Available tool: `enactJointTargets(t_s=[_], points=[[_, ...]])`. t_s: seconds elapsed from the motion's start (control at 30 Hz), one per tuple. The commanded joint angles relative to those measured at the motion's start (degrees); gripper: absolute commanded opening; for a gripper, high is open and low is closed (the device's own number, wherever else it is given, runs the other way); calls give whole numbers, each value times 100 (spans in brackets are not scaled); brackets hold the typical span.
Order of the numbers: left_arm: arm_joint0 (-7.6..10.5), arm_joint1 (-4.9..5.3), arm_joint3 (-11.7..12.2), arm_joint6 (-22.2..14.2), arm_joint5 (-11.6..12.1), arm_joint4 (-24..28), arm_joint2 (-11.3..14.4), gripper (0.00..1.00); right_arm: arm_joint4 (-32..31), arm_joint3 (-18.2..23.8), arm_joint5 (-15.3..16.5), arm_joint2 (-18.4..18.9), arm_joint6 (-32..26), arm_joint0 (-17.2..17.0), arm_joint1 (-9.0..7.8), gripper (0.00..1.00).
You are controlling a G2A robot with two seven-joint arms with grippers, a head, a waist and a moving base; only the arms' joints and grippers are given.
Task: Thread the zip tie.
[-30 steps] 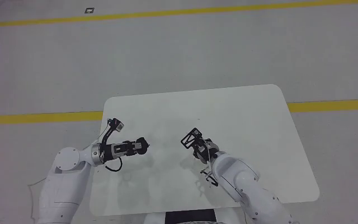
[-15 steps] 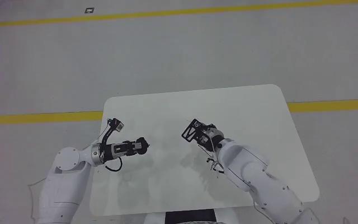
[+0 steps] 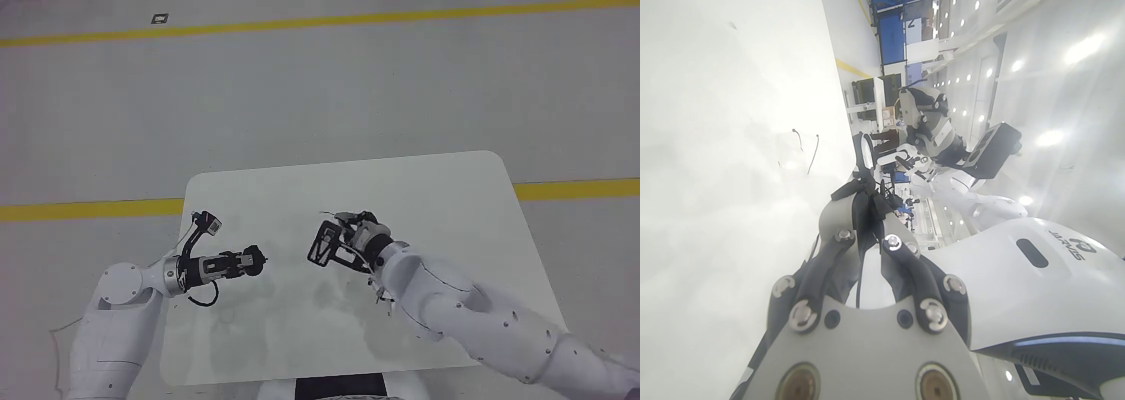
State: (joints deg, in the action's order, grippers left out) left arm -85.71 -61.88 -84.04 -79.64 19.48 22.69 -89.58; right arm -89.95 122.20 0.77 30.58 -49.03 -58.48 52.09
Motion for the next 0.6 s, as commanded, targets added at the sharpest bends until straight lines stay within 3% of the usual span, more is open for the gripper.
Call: enactJointTargets(t_s=[0.0,0.07,0.1,0.5,0.57], points=[[0,0,0,0,0,0,0,0,0,-2,-272,-559,-13,526,-126,0],[0,0,0,0,0,0,0,0,0,-43,-710,-1175,83,998,-234,0],[0,0,0,0,0,0,0,0,0,-58,-779,-1265,98,1060,-247,0],[0,0,0,0,0,0,0,0,0,-58,-779,-1265,98,1060,-247,0],[0,0,0,0,0,0,0,0,0,-136,-611,-1178,127,1117,-259,0]])
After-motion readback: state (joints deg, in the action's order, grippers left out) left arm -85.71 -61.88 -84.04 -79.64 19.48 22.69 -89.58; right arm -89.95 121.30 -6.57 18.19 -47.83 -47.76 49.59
